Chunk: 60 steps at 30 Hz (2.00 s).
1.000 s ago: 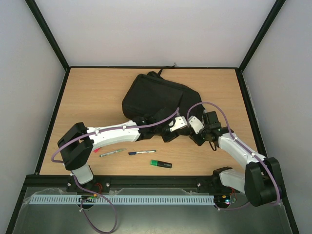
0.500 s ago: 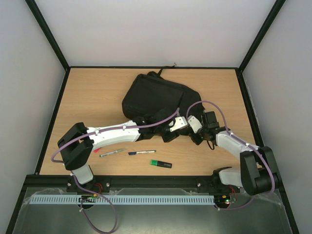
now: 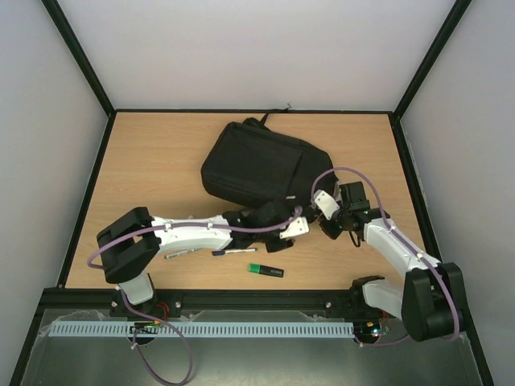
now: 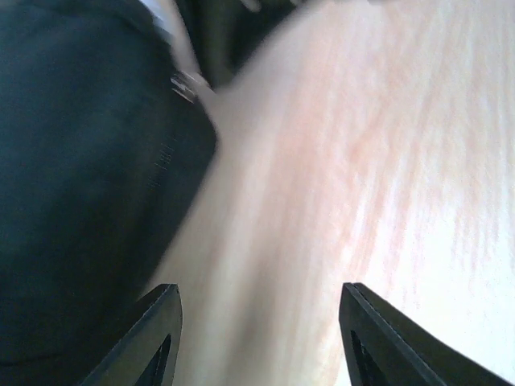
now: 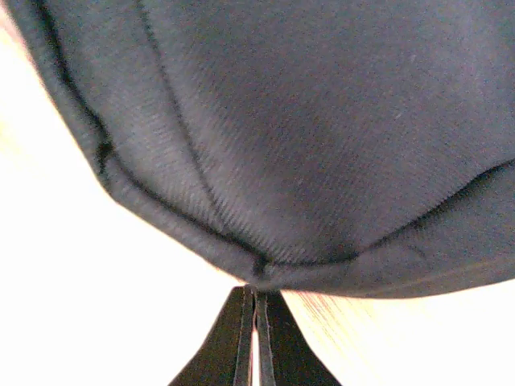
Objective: Pack the student bag
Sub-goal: Zip the student bag at the center of the board.
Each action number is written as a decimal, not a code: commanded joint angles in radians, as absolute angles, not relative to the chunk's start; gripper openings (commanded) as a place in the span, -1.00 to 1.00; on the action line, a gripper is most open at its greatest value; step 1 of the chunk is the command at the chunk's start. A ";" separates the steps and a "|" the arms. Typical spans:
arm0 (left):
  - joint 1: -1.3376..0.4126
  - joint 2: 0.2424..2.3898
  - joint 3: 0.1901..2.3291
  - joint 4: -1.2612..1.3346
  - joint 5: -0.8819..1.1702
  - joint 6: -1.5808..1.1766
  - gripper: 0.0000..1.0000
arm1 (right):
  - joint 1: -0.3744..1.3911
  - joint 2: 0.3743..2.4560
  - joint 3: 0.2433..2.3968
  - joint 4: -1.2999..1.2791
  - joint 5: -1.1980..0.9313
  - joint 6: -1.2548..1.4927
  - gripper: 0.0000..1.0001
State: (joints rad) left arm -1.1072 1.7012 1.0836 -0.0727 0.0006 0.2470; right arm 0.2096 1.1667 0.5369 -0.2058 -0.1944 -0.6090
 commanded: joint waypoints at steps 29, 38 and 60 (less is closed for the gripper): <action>-1.270 1.747 0.942 0.396 -0.239 0.523 0.00 | 0.214 1.076 0.649 -0.642 -0.362 -0.735 -0.98; -1.272 1.850 1.017 0.374 -0.278 0.525 -0.32 | 0.213 1.055 0.596 -0.648 -0.339 -0.758 -0.98; -1.298 1.660 0.780 0.325 -0.436 0.357 -0.95 | 0.063 1.196 0.685 -0.688 -0.229 -0.827 -0.98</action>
